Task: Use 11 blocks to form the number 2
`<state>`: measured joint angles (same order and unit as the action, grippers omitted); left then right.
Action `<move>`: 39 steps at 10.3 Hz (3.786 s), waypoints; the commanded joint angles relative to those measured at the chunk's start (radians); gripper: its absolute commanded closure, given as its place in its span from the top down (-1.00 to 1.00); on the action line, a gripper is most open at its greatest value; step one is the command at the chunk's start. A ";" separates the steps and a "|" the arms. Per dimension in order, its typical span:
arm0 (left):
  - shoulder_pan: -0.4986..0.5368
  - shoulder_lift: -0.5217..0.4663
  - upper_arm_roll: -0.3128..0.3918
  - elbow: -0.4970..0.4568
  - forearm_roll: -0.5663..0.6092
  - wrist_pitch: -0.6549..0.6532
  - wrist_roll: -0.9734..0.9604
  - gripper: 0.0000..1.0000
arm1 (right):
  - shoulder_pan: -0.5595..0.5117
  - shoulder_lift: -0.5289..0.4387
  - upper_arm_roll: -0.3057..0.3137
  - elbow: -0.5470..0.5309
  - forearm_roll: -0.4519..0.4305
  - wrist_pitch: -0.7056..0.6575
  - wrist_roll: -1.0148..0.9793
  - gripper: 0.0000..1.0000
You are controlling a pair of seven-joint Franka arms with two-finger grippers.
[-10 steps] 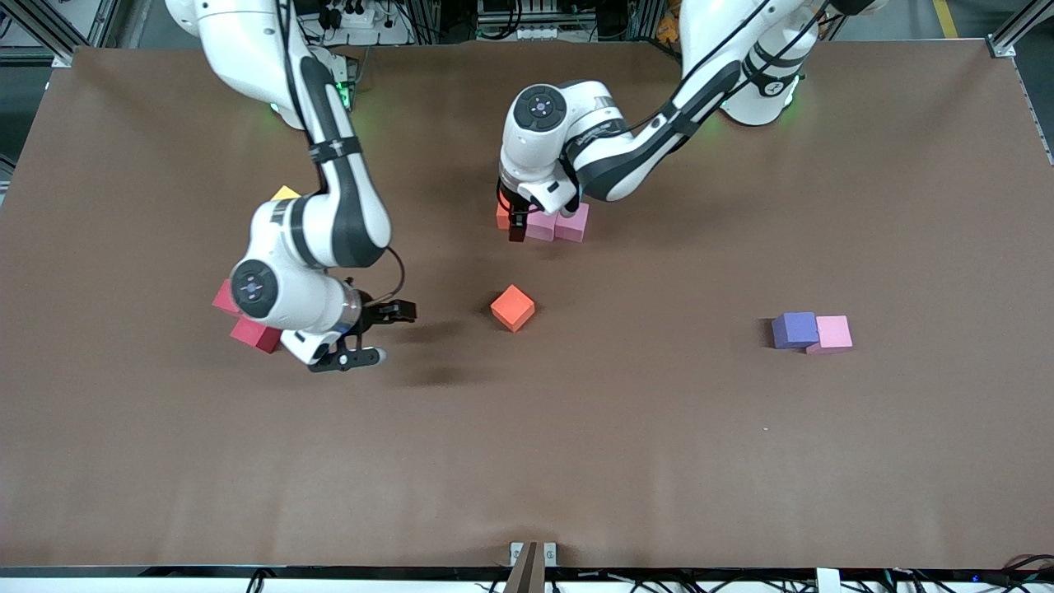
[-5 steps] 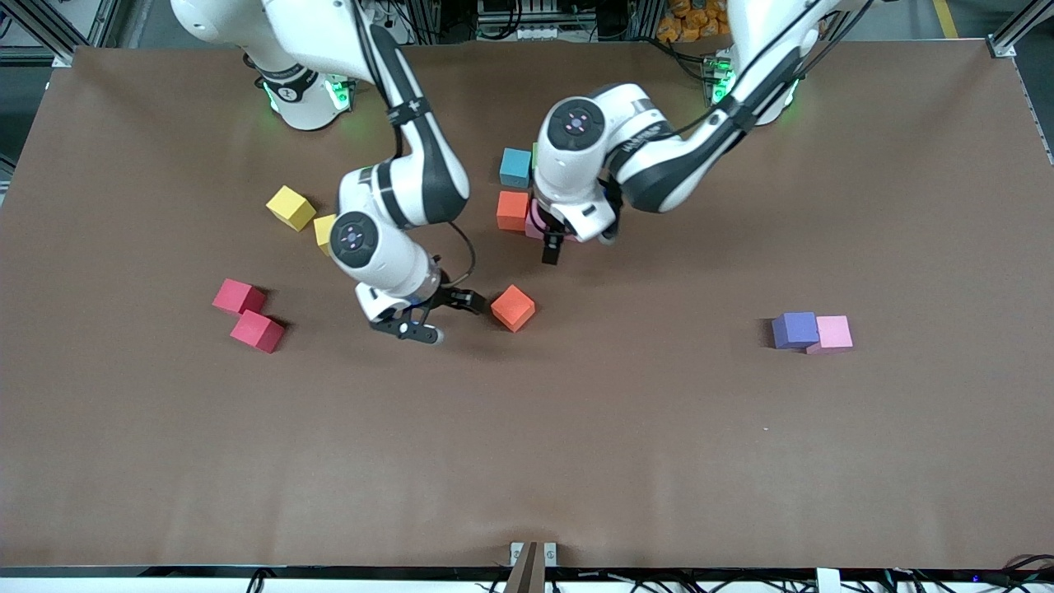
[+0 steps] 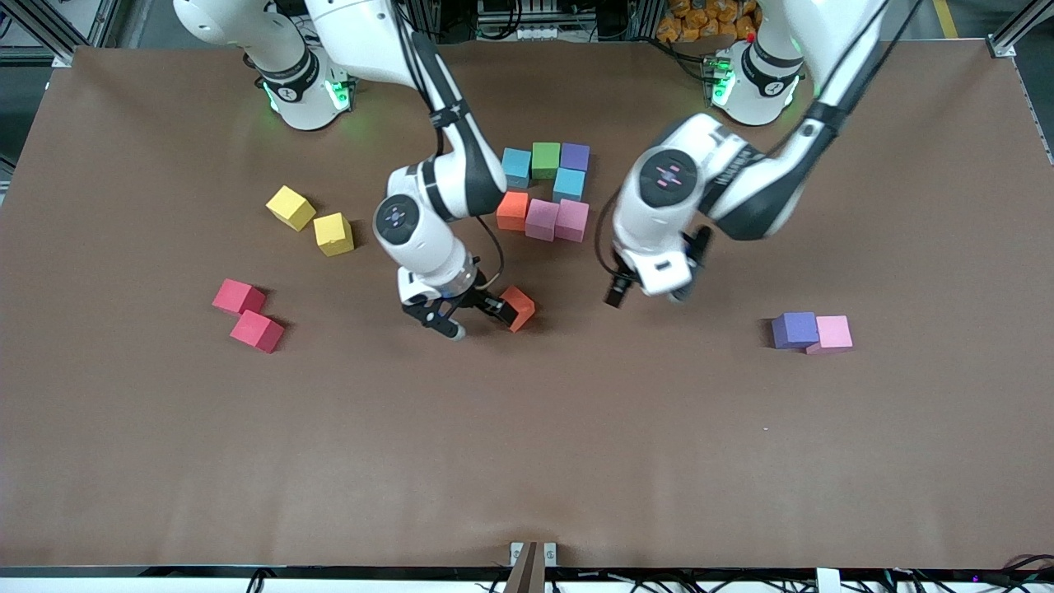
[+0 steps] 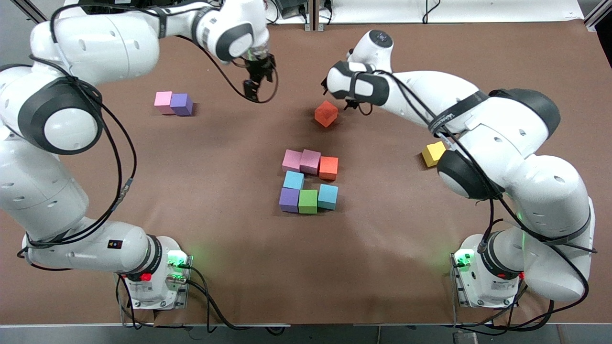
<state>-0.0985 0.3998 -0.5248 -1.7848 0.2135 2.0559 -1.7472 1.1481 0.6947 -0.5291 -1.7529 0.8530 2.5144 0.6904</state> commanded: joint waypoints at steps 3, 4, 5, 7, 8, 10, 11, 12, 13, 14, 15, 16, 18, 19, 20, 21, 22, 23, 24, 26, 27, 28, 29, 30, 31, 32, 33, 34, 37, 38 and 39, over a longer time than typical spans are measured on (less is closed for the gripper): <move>-0.004 -0.073 0.219 -0.016 -0.031 -0.060 0.467 1.00 | 0.038 0.016 0.026 -0.014 0.026 0.086 0.098 1.00; -0.004 -0.081 0.274 -0.015 -0.048 -0.060 0.529 1.00 | 0.047 0.017 0.026 -0.020 0.024 0.107 0.101 1.00; -0.004 -0.084 0.333 -0.015 -0.100 -0.060 0.590 1.00 | 0.048 0.025 0.026 -0.025 0.024 0.122 0.101 1.00; -0.013 -0.081 0.475 -0.016 -0.213 -0.060 0.794 1.00 | 0.053 0.045 0.041 -0.025 0.024 0.171 0.101 1.00; -0.023 -0.066 0.527 -0.015 -0.221 -0.057 0.864 1.00 | 0.053 0.057 0.055 -0.025 0.024 0.200 0.100 1.00; -0.023 -0.036 0.571 -0.015 -0.221 -0.056 0.879 1.00 | 0.053 0.071 0.060 -0.025 0.024 0.221 0.095 1.00; -0.023 -0.030 0.594 -0.016 -0.242 -0.053 0.879 1.00 | 0.054 0.072 0.058 -0.025 0.024 0.219 0.086 1.00; -0.023 -0.013 0.618 -0.019 -0.291 -0.045 0.884 1.00 | 0.053 0.072 0.058 -0.023 0.012 0.218 0.081 0.77; -0.024 0.009 0.647 -0.016 -0.315 -0.018 0.882 1.00 | 0.053 0.071 0.060 -0.022 0.012 0.213 0.051 0.25; -0.024 0.034 0.651 -0.015 -0.322 0.004 0.882 1.00 | 0.050 0.069 0.058 -0.022 0.012 0.204 0.019 -0.15; -0.024 0.051 0.658 -0.012 -0.316 0.029 0.885 1.00 | 0.050 0.068 0.058 -0.023 0.012 0.204 -0.011 -0.52; -0.035 0.088 0.666 0.004 -0.313 0.035 0.884 1.00 | 0.050 0.066 0.058 -0.022 0.011 0.196 -0.029 -0.61; -0.047 0.103 0.672 0.018 -0.322 0.039 0.775 1.00 | 0.041 0.052 0.054 -0.016 0.001 0.120 -0.086 -0.79; -0.059 0.102 0.674 0.016 -0.319 0.067 0.678 1.00 | 0.038 0.043 0.051 -0.017 0.001 0.084 -0.147 -0.81; -0.064 0.102 0.674 0.010 -0.316 0.084 0.614 1.00 | 0.027 0.026 0.047 -0.020 0.000 0.051 -0.193 -0.82; -0.063 0.102 0.674 0.007 -0.318 0.087 0.589 1.00 | 0.019 0.010 0.044 -0.023 -0.008 0.012 -0.237 -0.82; -0.063 0.099 0.674 -0.014 -0.319 0.096 0.588 1.00 | -0.004 -0.019 0.044 -0.039 -0.024 -0.018 -0.300 -0.82; -0.063 0.094 0.677 -0.046 -0.321 0.133 0.588 1.00 | -0.013 -0.049 0.046 -0.074 -0.038 -0.025 -0.360 -0.82; -0.063 0.094 0.683 -0.071 -0.322 0.157 0.585 1.00 | -0.013 -0.069 0.047 -0.109 -0.040 -0.025 -0.406 -0.82; -0.063 0.090 0.683 -0.093 -0.326 0.159 0.536 1.00 | -0.005 -0.101 0.055 -0.154 -0.054 -0.023 -0.480 -0.83; -0.063 0.085 0.683 -0.102 -0.326 0.155 0.507 1.00 | 0.001 -0.116 0.063 -0.172 -0.093 -0.023 -0.473 -0.83; -0.063 0.085 0.683 -0.104 -0.326 0.152 0.482 1.00 | 0.005 -0.136 0.078 -0.194 -0.098 -0.023 -0.471 -0.85; -0.063 0.085 0.683 -0.104 -0.329 0.152 0.463 1.00 | 0.028 -0.153 0.078 -0.218 -0.098 -0.022 -0.470 -0.85; -0.063 0.085 0.681 -0.110 -0.329 0.152 0.454 1.00 | 0.048 -0.164 0.078 -0.243 -0.098 -0.016 -0.451 -0.85; -0.063 0.086 0.681 -0.114 -0.333 0.152 0.451 1.00 | 0.062 -0.172 0.078 -0.257 -0.098 -0.014 -0.431 -0.85; -0.061 0.086 0.683 -0.117 -0.347 0.152 0.450 1.00 | 0.082 -0.175 0.077 -0.266 -0.098 -0.014 -0.418 -0.86; -0.063 0.088 0.681 -0.122 -0.353 0.152 0.451 1.00 | 0.094 -0.175 0.077 -0.276 -0.098 -0.006 -0.402 -0.86; -0.061 0.089 0.681 -0.123 -0.353 0.152 0.451 1.00 | 0.107 -0.176 0.077 -0.289 -0.098 0.007 -0.385 -0.86; -0.063 0.094 0.681 -0.123 -0.355 0.152 0.451 1.00 | 0.134 -0.191 0.073 -0.319 -0.098 0.024 -0.359 -0.87; -0.063 0.102 0.681 -0.122 -0.355 0.153 0.453 1.00 | 0.139 -0.198 0.073 -0.326 -0.098 0.029 -0.358 -0.87; -0.063 0.106 0.681 -0.120 -0.355 0.153 0.451 1.00 | 0.145 -0.201 0.073 -0.336 -0.097 0.040 -0.358 -0.87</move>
<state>-0.1489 0.5037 0.1462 -1.8983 -0.1178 2.2005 -1.2854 1.2765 0.5487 -0.4533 -2.0313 0.7754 2.5319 0.3069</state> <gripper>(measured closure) 0.000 0.436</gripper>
